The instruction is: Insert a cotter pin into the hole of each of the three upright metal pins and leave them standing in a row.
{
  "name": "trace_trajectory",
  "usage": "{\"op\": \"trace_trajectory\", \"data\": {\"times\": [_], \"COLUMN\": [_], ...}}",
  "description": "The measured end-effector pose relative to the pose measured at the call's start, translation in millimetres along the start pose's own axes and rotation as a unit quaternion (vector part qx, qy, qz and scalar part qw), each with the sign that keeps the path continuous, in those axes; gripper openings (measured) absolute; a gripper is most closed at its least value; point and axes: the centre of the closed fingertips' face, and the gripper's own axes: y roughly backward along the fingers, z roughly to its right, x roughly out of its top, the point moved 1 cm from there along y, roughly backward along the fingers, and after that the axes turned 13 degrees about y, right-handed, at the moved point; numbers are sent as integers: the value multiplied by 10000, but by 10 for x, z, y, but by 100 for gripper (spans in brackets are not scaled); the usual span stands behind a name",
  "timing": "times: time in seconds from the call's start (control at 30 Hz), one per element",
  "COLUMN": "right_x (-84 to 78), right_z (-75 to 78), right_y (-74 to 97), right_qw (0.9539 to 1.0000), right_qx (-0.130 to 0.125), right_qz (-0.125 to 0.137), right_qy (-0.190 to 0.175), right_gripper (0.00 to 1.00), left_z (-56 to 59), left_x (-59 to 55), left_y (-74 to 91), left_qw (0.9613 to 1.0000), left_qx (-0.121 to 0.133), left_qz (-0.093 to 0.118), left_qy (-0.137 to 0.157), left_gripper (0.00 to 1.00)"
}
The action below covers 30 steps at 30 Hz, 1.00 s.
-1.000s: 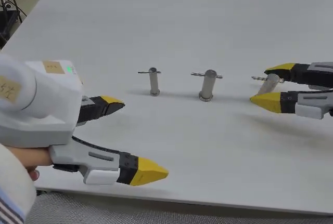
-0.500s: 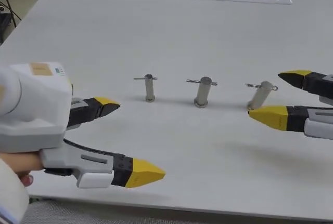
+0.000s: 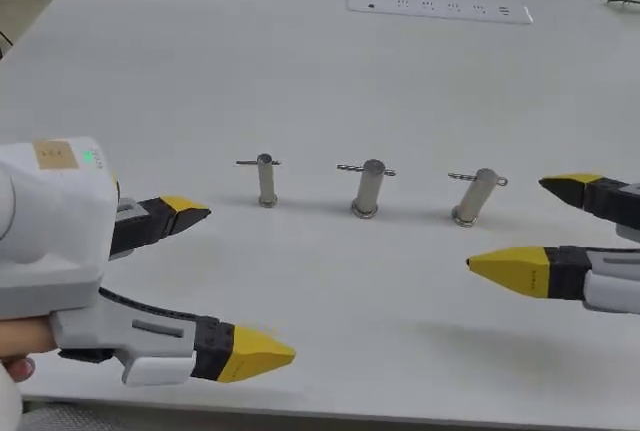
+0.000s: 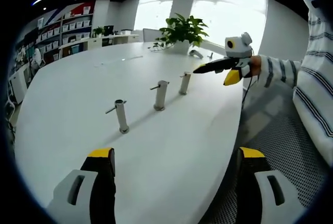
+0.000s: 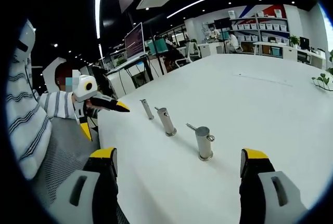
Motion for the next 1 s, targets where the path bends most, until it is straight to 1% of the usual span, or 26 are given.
{"op": "trace_trajectory", "data": {"times": [0.1, 0.13, 0.2, 0.23, 0.27, 0.37, 0.43, 0.5, 0.6, 0.67, 0.73, 0.83, 1.0], "right_x": [6, 0, -22, -20, -18, -35, -66, -86, -85, -90, -96, -97, -87], "right_z": [-24, -23, -19, -19, -22, -48, -65, -57, -94, -94, -96, -95, -97], "right_y": [46, 52, 70, 77, 90, 113, 130, 147, 150, 161, 175, 202, 230], "right_qw": [10000, 9999, 9998, 9997, 9996, 9993, 9990, 9981, 9979, 9977, 9974, 9970, 9968], "right_qx": [-43, -53, -93, -113, -148, -190, -241, -330, -330, -353, -387, -437, -510], "right_qz": [-8, -26, -107, -106, -116, -206, -370, -509, -551, -574, -609, -640, -614], "right_qy": [-47, -87, -173, -183, -212, -243, -113, 125, 79, 63, 46, -1, -85], "right_gripper": [98, 98, 98, 98, 98, 98, 98, 98, 98, 98, 98, 98, 98], "left_z": [-9, -17, -27, -31, -39, -57, -75, -98, -154, -173, -171, -165, -150], "left_x": [19, 33, 31, 30, 26, -13, -39, -85, -112, -107, -99, -99, -106], "left_y": [27, 40, 53, 56, 61, 79, 87, 95, 105, 110, 121, 133, 150], "left_qw": [10000, 9999, 9997, 9996, 9996, 9994, 9995, 9990, 9989, 9985, 9984, 9981, 9979], "left_qx": [11, 11, 20, 26, 40, 65, 100, 154, 301, 335, 323, 335, 331], "left_qz": [47, 98, 116, 120, 119, 23, -31, -134, -154, -108, -88, -110, -134], "left_qy": [82, 138, 228, 238, 249, 325, 313, 400, 314, 407, 464, 506, 546], "left_gripper": [97, 97, 97, 97, 97, 98, 98, 98, 97, 98, 98, 98, 98]}}
